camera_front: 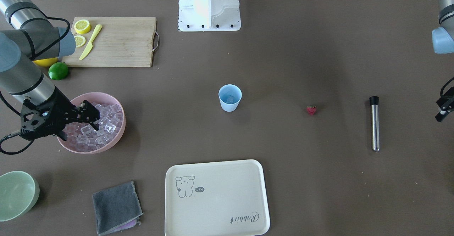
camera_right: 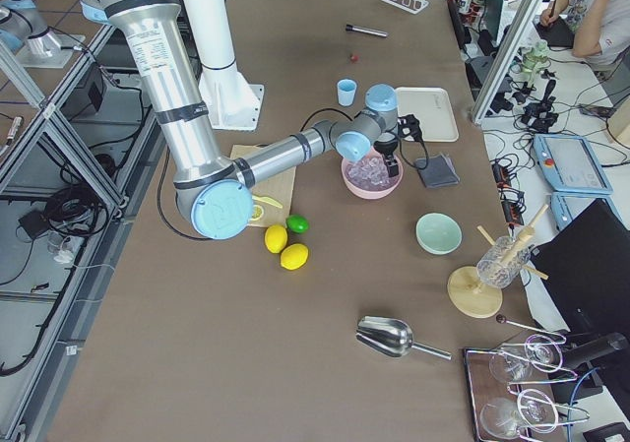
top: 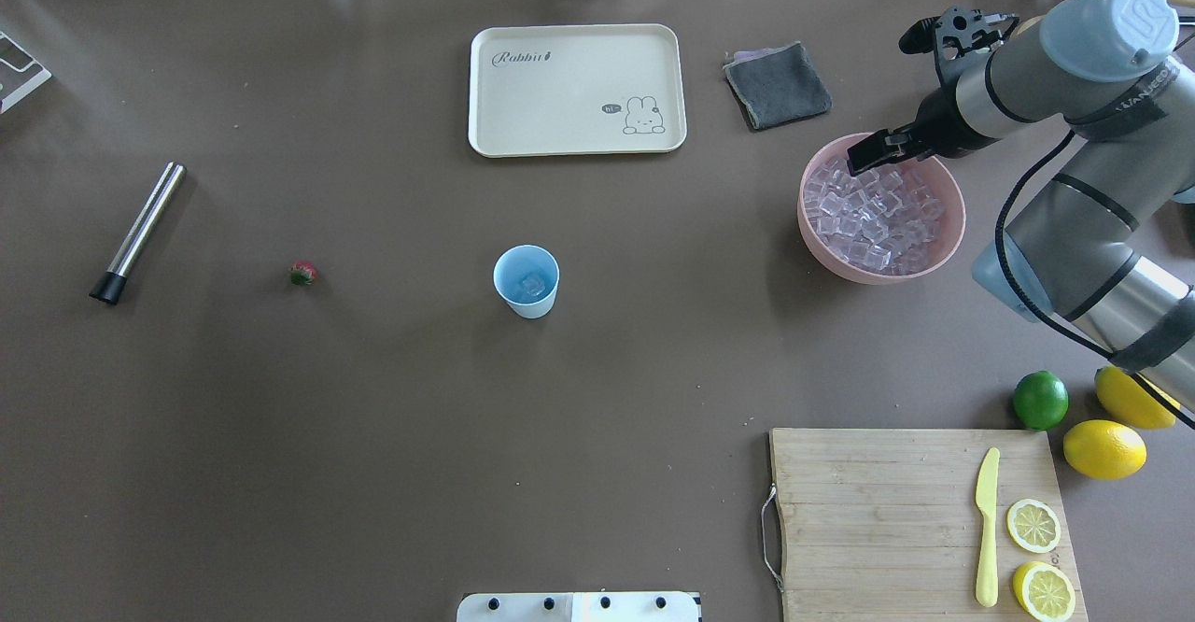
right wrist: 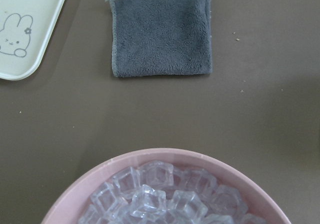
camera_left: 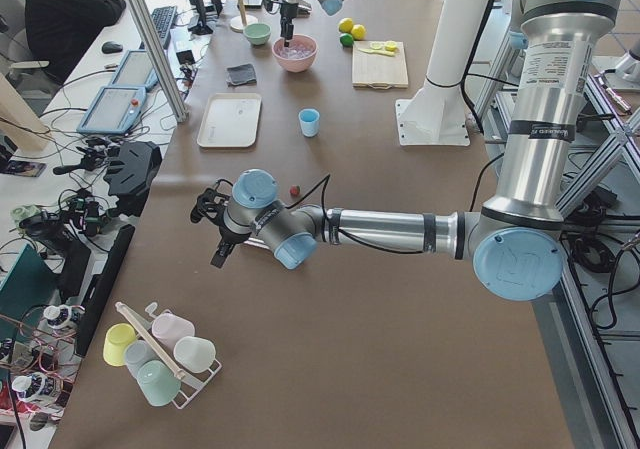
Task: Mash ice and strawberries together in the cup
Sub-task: 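Lower the right gripper into the pink bowl and grasp another ice cube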
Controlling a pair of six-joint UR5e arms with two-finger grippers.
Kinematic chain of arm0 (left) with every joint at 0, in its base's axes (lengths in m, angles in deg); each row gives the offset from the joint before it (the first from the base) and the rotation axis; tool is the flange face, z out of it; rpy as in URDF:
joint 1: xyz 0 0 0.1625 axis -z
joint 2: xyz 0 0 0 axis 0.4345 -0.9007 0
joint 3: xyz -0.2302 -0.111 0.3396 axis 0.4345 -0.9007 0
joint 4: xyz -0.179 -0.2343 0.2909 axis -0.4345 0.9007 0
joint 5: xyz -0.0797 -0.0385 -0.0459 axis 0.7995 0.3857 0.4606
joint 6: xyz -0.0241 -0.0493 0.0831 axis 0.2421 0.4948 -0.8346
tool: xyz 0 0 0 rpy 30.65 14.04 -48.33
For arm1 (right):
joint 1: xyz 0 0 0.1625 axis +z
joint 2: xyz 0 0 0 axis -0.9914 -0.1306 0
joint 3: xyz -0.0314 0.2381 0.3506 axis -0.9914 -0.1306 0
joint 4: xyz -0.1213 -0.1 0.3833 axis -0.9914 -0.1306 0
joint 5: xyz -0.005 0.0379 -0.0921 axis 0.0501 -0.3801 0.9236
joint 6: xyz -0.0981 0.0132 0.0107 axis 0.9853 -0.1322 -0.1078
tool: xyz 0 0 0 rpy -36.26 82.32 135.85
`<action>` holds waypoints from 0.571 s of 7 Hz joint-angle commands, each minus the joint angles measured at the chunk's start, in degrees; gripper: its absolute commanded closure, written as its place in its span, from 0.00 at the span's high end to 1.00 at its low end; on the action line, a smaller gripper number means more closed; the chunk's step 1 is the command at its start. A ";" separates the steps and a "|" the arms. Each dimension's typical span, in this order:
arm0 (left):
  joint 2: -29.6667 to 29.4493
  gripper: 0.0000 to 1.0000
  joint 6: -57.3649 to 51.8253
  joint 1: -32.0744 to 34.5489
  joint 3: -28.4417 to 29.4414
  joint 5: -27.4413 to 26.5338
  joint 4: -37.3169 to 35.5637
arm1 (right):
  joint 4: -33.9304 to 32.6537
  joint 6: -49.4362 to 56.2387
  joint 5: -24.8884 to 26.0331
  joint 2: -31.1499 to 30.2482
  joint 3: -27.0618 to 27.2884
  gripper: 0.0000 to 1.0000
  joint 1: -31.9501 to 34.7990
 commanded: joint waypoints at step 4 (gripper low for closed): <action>0.49 0.98 0.02 0.00 0.04 -0.03 0.53 | 0.17 1.18 3.62 -1.98 0.38 0.99 -2.76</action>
